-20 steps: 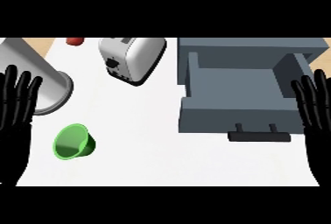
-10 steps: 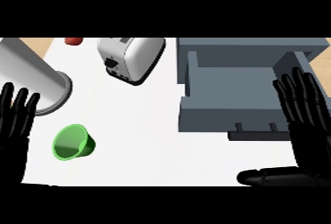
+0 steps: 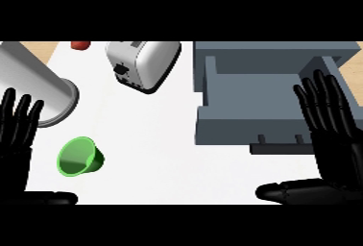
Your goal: Pick up the cup, place it into the drawer and close the drawer
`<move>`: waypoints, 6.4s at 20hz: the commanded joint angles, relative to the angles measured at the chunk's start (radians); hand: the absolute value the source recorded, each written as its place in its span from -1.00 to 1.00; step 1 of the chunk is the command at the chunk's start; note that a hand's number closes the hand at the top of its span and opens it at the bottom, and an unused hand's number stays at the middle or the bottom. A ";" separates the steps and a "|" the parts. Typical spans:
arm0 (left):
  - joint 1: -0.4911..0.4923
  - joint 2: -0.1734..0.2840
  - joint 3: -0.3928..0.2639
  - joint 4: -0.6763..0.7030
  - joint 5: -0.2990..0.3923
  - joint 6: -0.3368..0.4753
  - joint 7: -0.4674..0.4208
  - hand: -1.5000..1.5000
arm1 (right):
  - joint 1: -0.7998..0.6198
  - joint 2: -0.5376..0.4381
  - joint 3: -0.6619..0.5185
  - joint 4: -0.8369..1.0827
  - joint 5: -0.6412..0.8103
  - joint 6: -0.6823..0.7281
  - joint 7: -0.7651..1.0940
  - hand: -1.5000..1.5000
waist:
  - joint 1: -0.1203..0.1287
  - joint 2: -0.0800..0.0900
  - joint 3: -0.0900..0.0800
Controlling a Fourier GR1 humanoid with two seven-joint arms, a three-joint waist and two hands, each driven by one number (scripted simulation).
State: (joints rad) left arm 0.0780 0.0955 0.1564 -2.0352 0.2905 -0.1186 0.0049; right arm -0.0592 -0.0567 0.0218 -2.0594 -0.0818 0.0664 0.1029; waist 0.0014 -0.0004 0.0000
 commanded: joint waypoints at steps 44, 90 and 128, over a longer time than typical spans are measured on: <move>0.006 0.048 0.167 0.790 -0.134 -0.143 -0.486 -1.00 | -0.061 -0.041 -0.086 -0.024 -0.081 0.043 0.079 -1.00 | -0.002 0.000 0.000; -0.377 0.167 0.173 1.638 -0.109 -0.363 -0.931 -1.00 | -0.046 -0.007 -0.038 -0.063 -0.060 0.036 0.124 -1.00 | -0.011 0.002 -0.002; -0.319 -0.056 -0.067 0.783 -0.046 -0.105 -0.593 1.00 | -0.060 -0.053 -0.128 -0.016 -0.105 0.059 0.118 -1.00 | 0.011 -0.005 0.001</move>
State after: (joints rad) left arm -0.2568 0.0736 0.1386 -1.0561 0.2240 -0.2629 -0.7453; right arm -0.0947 -0.0950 -0.0771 -2.0915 -0.1666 0.1282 0.2017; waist 0.0095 -0.0049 0.0010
